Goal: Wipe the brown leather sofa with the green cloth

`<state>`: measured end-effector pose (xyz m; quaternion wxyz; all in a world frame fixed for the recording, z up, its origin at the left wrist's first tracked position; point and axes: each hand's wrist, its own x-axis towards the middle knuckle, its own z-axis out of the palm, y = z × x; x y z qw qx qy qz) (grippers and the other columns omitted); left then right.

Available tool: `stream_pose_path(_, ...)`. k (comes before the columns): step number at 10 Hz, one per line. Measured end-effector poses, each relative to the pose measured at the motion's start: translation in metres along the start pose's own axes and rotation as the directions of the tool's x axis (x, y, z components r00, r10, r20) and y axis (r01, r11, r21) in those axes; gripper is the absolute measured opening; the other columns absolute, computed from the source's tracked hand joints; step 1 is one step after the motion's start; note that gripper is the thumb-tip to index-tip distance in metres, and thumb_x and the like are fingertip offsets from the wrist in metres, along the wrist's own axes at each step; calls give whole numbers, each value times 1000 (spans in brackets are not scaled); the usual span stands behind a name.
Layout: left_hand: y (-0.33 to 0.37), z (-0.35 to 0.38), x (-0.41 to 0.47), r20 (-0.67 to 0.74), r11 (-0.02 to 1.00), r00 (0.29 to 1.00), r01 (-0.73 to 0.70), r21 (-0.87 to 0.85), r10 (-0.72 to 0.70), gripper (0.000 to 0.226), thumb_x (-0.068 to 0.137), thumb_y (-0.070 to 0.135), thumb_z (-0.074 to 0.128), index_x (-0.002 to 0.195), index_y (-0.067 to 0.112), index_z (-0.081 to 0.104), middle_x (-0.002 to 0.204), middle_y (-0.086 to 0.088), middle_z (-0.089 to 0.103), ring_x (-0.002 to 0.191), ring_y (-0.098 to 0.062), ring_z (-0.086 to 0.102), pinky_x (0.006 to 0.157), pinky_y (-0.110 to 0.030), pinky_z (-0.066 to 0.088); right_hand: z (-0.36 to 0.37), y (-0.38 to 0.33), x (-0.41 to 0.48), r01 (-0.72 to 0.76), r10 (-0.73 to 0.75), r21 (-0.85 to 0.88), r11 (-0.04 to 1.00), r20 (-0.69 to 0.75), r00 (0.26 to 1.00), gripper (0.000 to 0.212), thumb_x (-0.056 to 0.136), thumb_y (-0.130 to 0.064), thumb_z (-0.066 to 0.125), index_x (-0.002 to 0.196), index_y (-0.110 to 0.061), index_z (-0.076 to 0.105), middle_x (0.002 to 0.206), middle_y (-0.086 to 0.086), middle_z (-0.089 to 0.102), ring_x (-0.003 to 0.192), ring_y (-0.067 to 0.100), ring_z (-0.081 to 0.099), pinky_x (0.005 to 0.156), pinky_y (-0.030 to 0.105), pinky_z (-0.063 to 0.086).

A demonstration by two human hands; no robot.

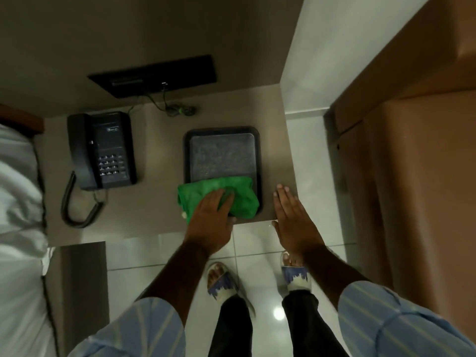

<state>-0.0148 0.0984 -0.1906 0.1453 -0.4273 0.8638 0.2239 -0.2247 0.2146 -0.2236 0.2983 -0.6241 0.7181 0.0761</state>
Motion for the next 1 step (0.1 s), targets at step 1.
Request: stream_pose_path(1, -1, -25, -13, 14, 999, 999, -38, -19, 39, 77, 91, 60, 40, 151, 17, 18, 159, -12, 24, 147, -28, 19, 121, -52, 20, -36, 1, -6, 18, -18, 5, 1000, 42, 999, 82, 110, -51, 38, 169, -9, 1, 179, 12, -4, 166, 28, -4, 137, 40, 6)
